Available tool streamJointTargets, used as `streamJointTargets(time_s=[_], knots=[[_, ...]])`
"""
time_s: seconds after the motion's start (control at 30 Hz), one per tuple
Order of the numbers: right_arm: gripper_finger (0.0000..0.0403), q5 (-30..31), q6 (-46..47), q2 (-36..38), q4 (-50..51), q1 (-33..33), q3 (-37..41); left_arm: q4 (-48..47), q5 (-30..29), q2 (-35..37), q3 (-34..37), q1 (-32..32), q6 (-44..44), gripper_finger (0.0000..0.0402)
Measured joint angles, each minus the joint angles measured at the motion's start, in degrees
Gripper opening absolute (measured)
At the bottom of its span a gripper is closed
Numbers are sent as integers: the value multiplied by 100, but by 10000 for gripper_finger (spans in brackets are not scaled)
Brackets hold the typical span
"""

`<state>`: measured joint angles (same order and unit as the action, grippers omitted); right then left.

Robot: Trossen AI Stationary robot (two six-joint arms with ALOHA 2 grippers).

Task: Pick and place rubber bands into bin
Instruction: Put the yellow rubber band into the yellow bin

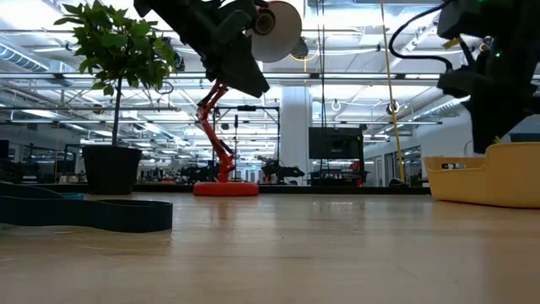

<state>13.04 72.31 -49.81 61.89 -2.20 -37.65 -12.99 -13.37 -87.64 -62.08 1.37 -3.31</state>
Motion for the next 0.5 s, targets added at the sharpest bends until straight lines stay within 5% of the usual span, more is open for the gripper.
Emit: streamJointTargets(time_s=[0.5], knots=[[24, -134, -84, 3, -364, 2, 142, -6, -2, 2, 0, -35, -160, 214]])
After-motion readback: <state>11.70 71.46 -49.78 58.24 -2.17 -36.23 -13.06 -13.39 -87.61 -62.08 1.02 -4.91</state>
